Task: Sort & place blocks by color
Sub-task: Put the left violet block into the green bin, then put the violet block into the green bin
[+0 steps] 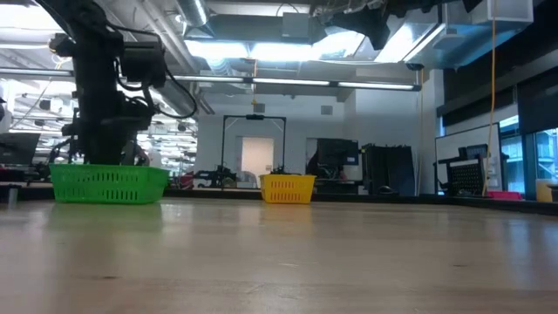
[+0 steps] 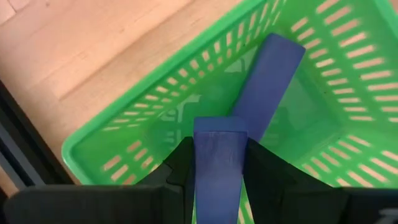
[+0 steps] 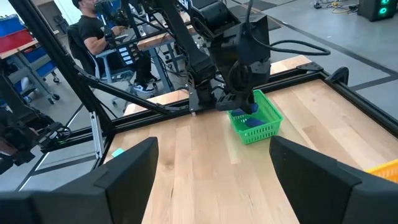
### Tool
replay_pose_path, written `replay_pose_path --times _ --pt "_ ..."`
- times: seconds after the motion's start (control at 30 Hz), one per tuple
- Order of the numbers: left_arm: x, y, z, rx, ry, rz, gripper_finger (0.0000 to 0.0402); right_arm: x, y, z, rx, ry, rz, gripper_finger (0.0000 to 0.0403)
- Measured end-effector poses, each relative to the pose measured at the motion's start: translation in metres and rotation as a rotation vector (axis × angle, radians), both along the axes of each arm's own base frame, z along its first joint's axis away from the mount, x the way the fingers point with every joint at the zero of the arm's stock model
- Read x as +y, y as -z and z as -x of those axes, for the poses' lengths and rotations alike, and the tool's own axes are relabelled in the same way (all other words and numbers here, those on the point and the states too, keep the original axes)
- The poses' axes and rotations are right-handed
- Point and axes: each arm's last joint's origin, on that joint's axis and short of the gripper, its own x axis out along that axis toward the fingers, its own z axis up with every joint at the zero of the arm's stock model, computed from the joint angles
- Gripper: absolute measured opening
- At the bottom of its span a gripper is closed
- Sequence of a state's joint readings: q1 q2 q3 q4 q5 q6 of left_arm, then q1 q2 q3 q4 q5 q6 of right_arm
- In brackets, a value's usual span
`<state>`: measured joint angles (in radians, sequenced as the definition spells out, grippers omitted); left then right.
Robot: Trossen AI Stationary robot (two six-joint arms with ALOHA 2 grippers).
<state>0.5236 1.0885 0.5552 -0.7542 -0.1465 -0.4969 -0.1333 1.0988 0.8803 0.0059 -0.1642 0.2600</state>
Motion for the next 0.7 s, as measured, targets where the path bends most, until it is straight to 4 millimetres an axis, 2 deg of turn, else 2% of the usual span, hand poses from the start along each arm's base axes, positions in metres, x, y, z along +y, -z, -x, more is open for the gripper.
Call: replay_pose_path --times 0.13,0.7 --pt "-0.0003 0.0006 0.0005 0.005 0.000 0.001 0.0100 0.0000 0.0000 0.0000 0.000 0.000 0.000 0.0311" --pt "-0.0002 -0.0030 0.0011 -0.001 0.006 -0.020 0.0219 0.0000 0.0000 0.0000 0.000 -0.001 -0.001 0.0311"
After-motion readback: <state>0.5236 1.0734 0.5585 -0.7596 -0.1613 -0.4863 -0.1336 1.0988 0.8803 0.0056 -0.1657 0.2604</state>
